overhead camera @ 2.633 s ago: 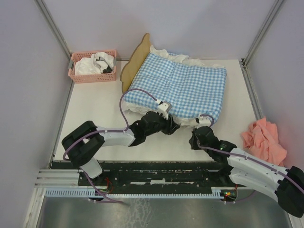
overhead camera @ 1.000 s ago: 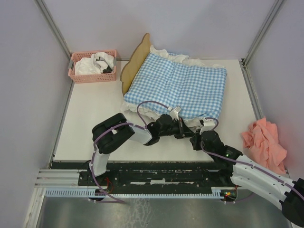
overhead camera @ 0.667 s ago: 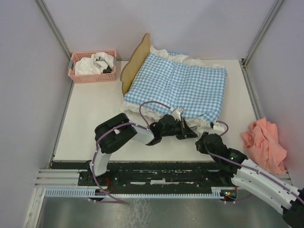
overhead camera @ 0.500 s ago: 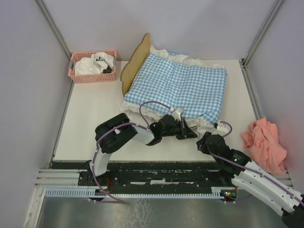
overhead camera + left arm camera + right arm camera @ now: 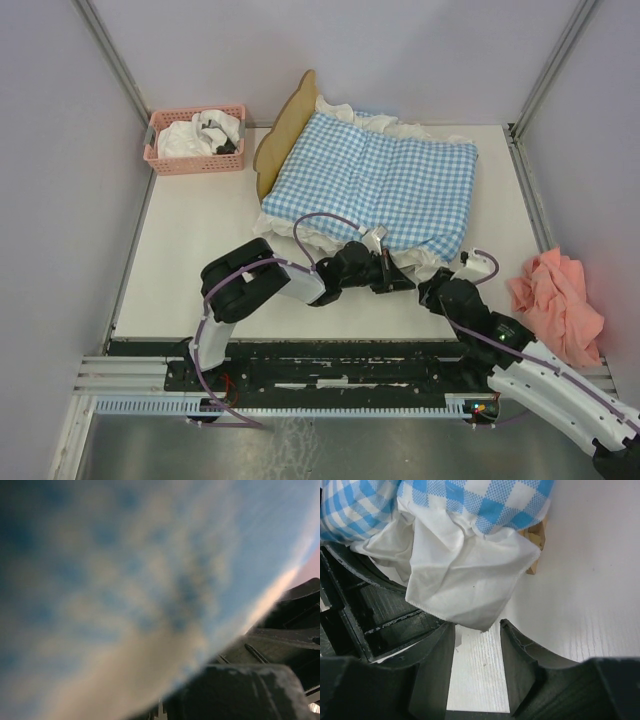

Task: Set up the pet bed
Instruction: Tie the ropes to the bed frame.

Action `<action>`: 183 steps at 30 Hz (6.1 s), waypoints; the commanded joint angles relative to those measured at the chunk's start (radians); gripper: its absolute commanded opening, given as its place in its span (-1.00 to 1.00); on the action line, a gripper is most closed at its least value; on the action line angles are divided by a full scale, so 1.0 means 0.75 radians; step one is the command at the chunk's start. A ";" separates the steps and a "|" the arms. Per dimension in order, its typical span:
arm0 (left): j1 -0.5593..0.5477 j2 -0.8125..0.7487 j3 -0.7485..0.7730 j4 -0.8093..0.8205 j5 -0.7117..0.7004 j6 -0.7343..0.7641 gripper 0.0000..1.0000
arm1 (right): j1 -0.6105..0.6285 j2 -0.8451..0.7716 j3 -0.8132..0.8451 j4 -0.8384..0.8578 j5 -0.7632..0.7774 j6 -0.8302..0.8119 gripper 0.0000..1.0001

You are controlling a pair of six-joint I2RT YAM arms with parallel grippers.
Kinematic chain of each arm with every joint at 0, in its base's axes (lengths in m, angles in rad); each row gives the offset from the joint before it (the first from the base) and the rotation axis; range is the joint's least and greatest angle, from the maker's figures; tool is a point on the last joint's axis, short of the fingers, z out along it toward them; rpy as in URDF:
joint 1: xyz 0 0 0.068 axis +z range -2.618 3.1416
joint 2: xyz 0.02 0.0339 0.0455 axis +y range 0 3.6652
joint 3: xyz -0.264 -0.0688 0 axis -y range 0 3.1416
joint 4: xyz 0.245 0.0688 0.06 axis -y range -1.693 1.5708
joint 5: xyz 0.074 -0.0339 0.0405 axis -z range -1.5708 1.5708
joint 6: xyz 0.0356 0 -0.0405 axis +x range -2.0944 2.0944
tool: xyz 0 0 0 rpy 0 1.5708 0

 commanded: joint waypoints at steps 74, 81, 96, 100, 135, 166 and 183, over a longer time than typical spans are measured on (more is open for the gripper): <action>0.144 -0.113 0.044 -0.011 0.187 -0.171 -0.95 | 0.312 1.540 0.261 0.545 0.236 -3.260 0.01; 0.149 -0.115 0.039 -0.010 0.188 -0.171 -0.95 | 0.217 1.632 0.289 0.604 0.262 -3.207 0.02; 0.165 -0.110 0.040 -0.020 0.173 -0.144 -0.95 | 0.109 1.415 0.191 0.592 0.071 -3.024 -0.96; 0.169 -0.100 0.059 -0.048 0.163 -0.118 -0.95 | 0.055 1.180 0.143 0.474 -0.098 -3.027 -0.96; 0.314 -0.062 0.126 -0.073 0.224 -0.128 -0.95 | 0.014 1.123 0.211 0.414 -0.414 -3.006 -0.03; 0.288 -0.063 0.058 0.003 0.210 -0.147 -0.95 | -0.116 1.016 0.106 0.501 -0.397 -3.125 -0.96; 0.255 -0.007 -0.030 0.096 0.204 -0.072 -0.95 | -0.224 0.748 0.198 0.081 -0.684 -2.809 -0.96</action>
